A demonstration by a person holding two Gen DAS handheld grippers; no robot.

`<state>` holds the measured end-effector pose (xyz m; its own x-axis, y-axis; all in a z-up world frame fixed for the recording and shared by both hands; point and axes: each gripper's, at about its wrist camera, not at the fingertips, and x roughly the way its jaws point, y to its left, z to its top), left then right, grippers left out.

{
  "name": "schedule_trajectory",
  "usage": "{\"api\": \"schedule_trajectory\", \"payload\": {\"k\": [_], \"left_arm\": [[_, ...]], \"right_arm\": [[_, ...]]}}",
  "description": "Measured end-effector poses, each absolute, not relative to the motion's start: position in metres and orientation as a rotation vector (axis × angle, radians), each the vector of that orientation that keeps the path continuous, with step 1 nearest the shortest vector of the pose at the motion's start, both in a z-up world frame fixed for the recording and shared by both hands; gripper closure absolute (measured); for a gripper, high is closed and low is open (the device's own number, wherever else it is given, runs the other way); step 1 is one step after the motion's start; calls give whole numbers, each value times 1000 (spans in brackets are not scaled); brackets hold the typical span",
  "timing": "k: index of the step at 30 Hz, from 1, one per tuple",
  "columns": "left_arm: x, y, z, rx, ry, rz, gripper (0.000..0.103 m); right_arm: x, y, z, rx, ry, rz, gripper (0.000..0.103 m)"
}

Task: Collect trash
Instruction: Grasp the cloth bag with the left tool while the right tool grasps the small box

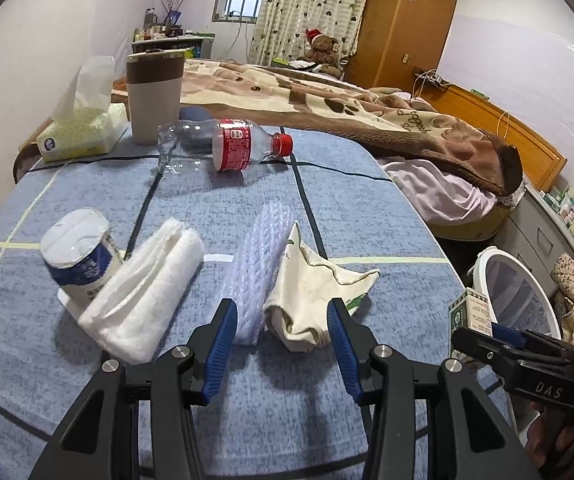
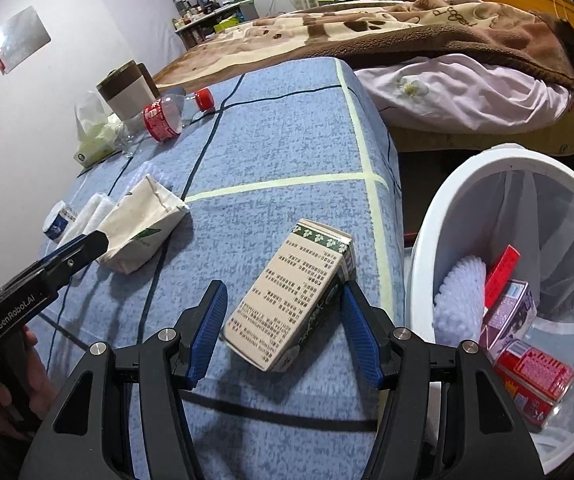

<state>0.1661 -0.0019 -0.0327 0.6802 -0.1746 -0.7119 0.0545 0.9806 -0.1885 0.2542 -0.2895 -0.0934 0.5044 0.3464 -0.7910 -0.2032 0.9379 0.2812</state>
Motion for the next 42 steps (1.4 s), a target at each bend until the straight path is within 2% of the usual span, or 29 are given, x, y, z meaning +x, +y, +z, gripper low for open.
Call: {"api": "schedule_trajectory", "payload": {"k": [3, 7, 9, 12, 15, 20, 21, 31, 42], "left_arm": [[172, -6, -35, -151, 818, -147, 57], [175, -12, -38, -143, 821, -158, 57], [174, -15, -37, -132, 816, -156, 66], [170, -20, -34, -111, 802, -153, 69], [170, -24, -33, -92, 803, -162, 75], [173, -26, -37, -102, 836, -168, 80], [173, -26, -38, -106, 840, -172, 84], [162, -31, -36, -114, 849, -182, 90], [132, -42, -17, -100, 811, -192, 91]], "right_arm": [[254, -290, -94, 157, 980, 343, 44], [254, -291, -93, 158, 958, 354, 54], [254, -292, -92, 155, 948, 356, 59], [254, -293, -93, 156, 942, 361, 63], [253, -293, -92, 157, 937, 367, 65], [249, -295, -89, 156, 925, 374, 67], [248, -296, -88, 157, 922, 374, 67], [237, -303, -76, 163, 885, 381, 67], [218, -313, -60, 169, 835, 377, 67]]}}
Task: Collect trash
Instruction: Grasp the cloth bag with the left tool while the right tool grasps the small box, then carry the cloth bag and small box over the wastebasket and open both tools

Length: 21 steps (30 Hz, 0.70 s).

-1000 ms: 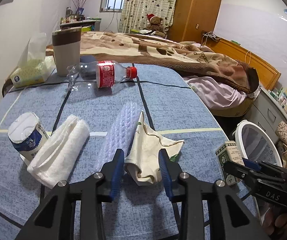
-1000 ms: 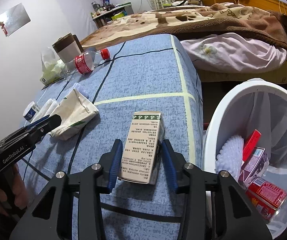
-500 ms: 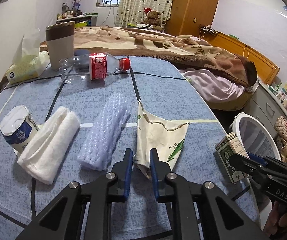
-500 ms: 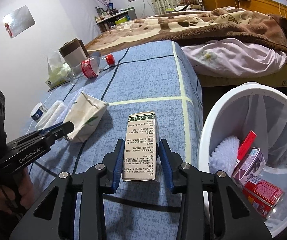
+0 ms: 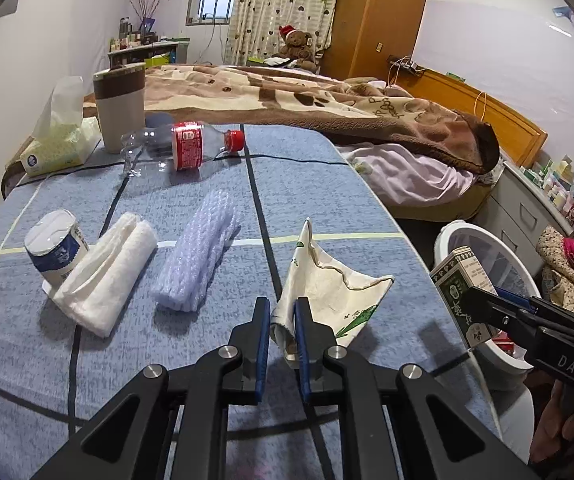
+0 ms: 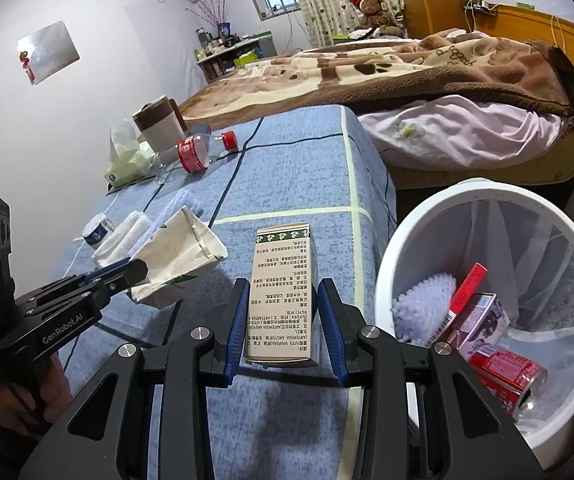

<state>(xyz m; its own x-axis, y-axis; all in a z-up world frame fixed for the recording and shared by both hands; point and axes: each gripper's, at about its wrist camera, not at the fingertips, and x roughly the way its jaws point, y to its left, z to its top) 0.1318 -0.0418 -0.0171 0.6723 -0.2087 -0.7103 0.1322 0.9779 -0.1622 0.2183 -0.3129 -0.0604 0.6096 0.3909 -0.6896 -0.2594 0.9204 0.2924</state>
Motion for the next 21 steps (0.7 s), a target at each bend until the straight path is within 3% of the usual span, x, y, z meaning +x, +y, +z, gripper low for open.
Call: {"api": "schedule_trajectory", "payload": {"k": [21], "left_arm": [[112, -98, 9, -50, 774, -308, 91]], "right_arm": [[197, -359, -47, 208, 776, 279, 67]]}}
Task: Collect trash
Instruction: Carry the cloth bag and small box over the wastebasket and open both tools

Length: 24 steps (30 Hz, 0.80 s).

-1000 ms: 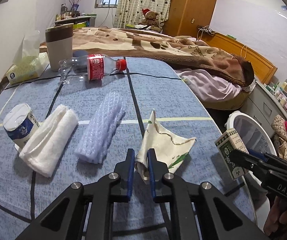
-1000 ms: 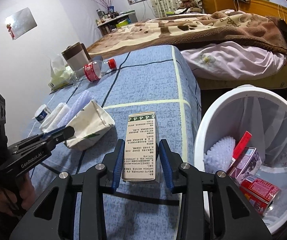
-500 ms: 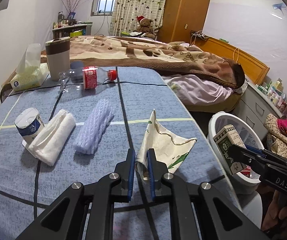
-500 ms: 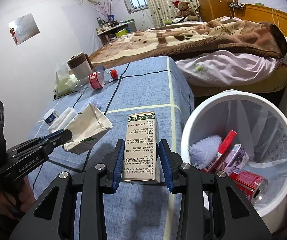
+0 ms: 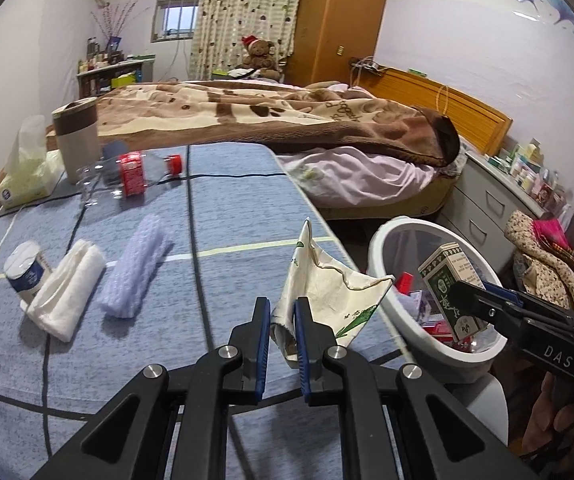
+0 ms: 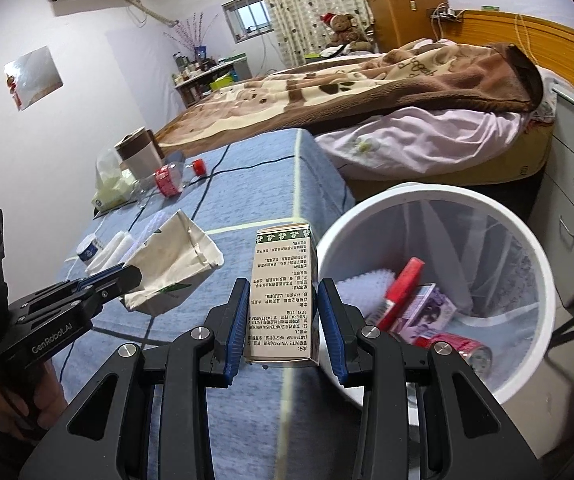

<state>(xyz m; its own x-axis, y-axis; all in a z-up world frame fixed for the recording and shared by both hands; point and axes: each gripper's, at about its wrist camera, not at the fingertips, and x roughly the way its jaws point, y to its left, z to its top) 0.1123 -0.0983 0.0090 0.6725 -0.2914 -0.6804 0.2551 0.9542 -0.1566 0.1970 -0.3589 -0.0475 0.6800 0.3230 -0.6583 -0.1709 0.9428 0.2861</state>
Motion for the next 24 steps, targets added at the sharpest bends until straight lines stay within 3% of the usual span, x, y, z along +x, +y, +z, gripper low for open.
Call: {"api": "schedule_trajectory", "payload": {"k": [24], "left_arm": [[128, -192, 8, 31, 785, -481, 91]], "right_arm": [[186, -432, -56, 290, 772, 109, 67]]}}
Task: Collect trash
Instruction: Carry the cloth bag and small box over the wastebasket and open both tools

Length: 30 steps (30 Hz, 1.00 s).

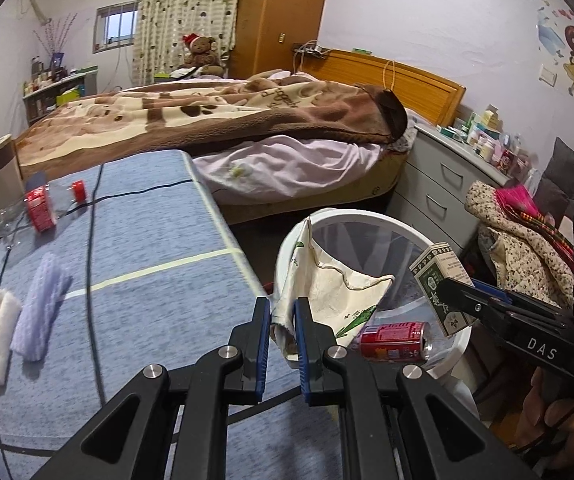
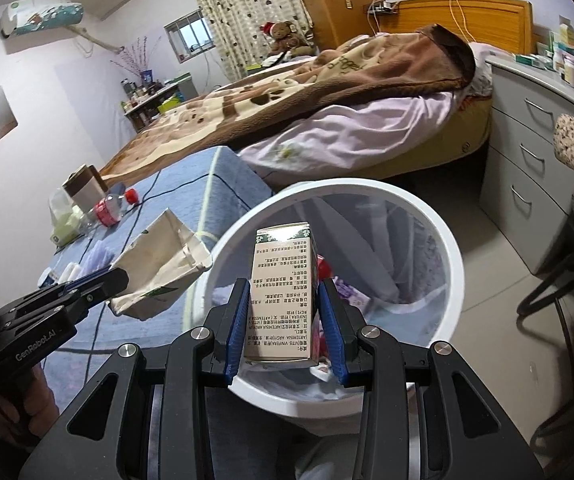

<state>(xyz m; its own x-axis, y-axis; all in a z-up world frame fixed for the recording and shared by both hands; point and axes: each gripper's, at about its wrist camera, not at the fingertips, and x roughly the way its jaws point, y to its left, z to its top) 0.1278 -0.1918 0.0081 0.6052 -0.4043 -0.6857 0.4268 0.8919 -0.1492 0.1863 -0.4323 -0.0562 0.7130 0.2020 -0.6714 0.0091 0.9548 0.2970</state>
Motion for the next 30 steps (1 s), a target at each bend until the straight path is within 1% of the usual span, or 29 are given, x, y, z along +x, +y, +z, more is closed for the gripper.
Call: {"api": "schedule_trajectory", "payload": {"k": [14, 16, 18, 21, 30], "left_arm": [[141, -234, -11, 49, 837, -581, 90], [142, -236, -13, 48, 840, -588, 89], [143, -236, -13, 43, 838, -593, 86], [144, -234, -13, 30, 833, -590, 79], [136, -214, -7, 10, 824, -560, 79]], "right_arm": [[189, -456, -70, 331, 823, 46, 66], [188, -458, -71, 339, 821, 42, 62], [186, -459, -69, 344, 808, 42, 44], [184, -461, -66, 353, 793, 41, 43], [181, -446, -57, 320, 781, 98, 43]]}}
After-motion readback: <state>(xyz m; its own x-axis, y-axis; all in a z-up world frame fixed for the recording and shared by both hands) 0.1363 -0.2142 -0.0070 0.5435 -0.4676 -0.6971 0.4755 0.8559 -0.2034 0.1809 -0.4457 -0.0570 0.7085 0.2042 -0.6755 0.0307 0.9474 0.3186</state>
